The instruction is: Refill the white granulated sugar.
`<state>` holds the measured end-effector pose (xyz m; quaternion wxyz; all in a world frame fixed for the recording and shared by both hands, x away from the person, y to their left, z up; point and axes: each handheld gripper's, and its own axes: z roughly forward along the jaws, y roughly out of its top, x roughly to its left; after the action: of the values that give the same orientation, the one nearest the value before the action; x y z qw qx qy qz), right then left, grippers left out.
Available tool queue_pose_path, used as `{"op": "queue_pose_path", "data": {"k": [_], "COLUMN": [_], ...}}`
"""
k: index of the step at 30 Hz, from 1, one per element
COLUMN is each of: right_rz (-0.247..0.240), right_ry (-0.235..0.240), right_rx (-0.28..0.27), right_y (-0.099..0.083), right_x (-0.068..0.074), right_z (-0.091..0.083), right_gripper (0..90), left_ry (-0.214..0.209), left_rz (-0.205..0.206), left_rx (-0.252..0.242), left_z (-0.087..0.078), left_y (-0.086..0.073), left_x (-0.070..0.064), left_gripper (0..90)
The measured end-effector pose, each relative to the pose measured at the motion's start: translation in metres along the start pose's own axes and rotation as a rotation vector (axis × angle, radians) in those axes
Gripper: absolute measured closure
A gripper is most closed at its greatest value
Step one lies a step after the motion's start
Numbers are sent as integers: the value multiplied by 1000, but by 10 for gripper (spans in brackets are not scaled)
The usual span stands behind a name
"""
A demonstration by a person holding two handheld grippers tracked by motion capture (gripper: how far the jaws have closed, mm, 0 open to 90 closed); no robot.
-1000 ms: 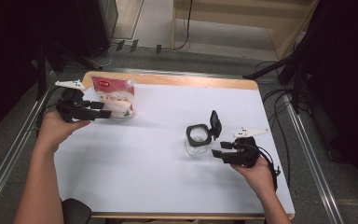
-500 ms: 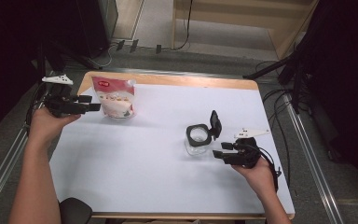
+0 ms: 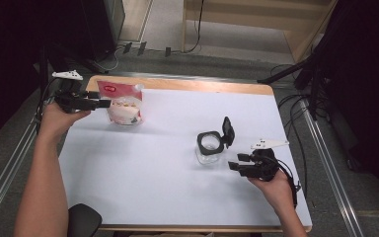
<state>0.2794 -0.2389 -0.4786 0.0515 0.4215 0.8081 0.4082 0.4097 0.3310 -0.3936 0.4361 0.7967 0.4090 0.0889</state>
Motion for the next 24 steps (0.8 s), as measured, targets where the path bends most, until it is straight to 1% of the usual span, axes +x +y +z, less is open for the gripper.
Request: {"op": "queue_pose_path", "data": {"k": [1, 3, 4, 5, 6, 7, 8, 10, 12, 13, 14, 15, 17, 18, 20, 21, 24], "right_rz": [6, 4, 11, 12, 14, 13, 14, 14, 14, 21, 20, 22, 23, 20, 13, 11, 7], "right_ry": [-1, -4, -4, -6, -7, -10, -12, -14, -18, -18, -19, -17, -15, -13, -11, -12, -8], "right_rx": [1, 2, 3, 3, 2, 4, 4, 0, 0, 1, 1, 1, -2, -3, -1, 1, 3], "right_y": [-1, -2, -3, -3, -4, -4, -4, -5, -6, -6, -6, -6, -6, -6, -5, -5, -4], "right_x": [0, 0, 0, 0, 0, 0, 0, 0, 0, 0, 0, -1, -1, -1, 0, 0, 1], "right_z": [0, -1, -1, -1, -2, -2, -2, -3, -4, -4, -4, -4, -4, -4, -3, -2, -1], "right_gripper": [458, 458, 458, 458, 458, 459, 459, 460, 461, 461, 461, 461, 461, 461, 460, 461, 461], "left_ry": [-13, -20, -30, -36, -44, -44, -35, -25, -23, -21, -18, -14, 4, 6, 1, 2, -9], "left_rz": [2, 12, 20, 21, 32, 37, 51, 54, 56, 70, 66, 70, 66, 46, 39, 28, 35], "left_rx": [6, 7, 13, 16, 28, 43, 54, 61, 56, 61, 64, 60, 72, 54, 44, 45, 44], "left_z": [1, 5, 8, 11, 15, 17, 21, 23, 25, 26, 26, 27, 27, 27, 28, 28, 26], "left_y": [2, 4, 6, 7, 8, 8, 10, 11, 13, 14, 14, 15, 16, 16, 16, 16, 16], "left_x": [1, 0, 0, -1, -3, -4, -6, -9, -11, -11, -13, -14, -15, -16, -16, -17, -18], "left_gripper": [336, 332, 332, 333, 332, 334, 335, 335, 351, 365, 377, 388, 404, 422, 432, 437, 487]}}
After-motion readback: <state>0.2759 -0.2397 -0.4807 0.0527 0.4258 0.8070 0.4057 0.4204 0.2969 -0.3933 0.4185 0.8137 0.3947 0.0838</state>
